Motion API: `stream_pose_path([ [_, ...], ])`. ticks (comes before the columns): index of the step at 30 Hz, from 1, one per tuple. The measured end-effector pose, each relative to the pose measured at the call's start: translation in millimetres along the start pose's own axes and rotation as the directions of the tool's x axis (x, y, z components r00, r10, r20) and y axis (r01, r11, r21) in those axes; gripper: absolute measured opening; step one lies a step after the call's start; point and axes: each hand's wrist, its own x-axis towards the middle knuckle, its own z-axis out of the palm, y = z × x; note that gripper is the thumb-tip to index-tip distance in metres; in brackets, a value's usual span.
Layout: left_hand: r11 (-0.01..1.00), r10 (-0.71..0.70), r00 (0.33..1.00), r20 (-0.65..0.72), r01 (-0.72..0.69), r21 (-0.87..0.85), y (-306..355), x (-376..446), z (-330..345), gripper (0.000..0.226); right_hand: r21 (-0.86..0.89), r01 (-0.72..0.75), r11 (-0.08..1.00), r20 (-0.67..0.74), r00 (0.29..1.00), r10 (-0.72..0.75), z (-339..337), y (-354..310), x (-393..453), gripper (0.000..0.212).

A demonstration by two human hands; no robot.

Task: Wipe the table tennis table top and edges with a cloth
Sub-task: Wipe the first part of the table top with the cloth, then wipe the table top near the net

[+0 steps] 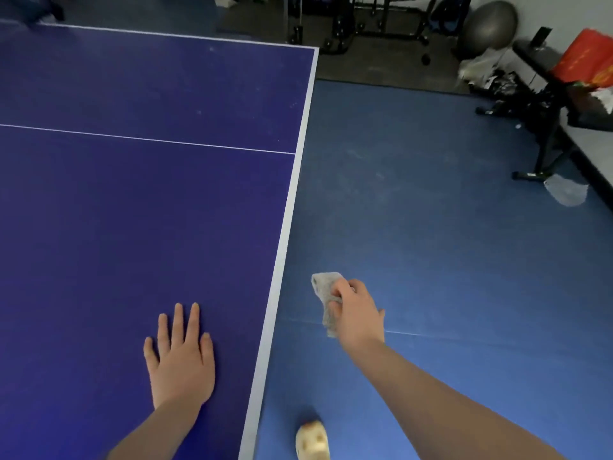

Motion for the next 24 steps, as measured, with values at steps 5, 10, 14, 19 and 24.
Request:
stream_pose_path([
  [5, 0.99, -0.114, 0.992, 0.061, 0.118, -0.081, 44, -1, -16, 0.063, -0.168, 0.029, 0.985, -0.108, 0.993, -0.048, -57, 44, 22, 0.014],
  [10, 0.937, 0.091, 0.995, 0.027, -0.076, -0.341, 165, -3, -38, 0.056, -0.153, 0.116, 0.981, -0.201, 0.969, -0.146, -105, 73, 42, 0.01],
  [14, 0.881, 0.182, 0.982, 0.052, -0.14, -0.453, 256, 1, -52, 0.045, -0.16, 0.122, 0.979, -0.193, 0.969, -0.152, -141, 97, 57, 0.012],
  [19, 0.896, 0.203, 0.979, 0.001, -0.185, -0.402, 333, 25, -64, 0.045, -0.158, 0.158, 0.975, -0.156, 0.971, -0.182, -184, 126, 107, 0.014],
  [24, 0.92, 0.087, 0.996, -0.009, -0.084, -0.383, 384, 32, -63, 0.046, -0.179, 0.299, 0.937, -0.123, 0.939, -0.323, -227, 153, 169, 0.016],
])
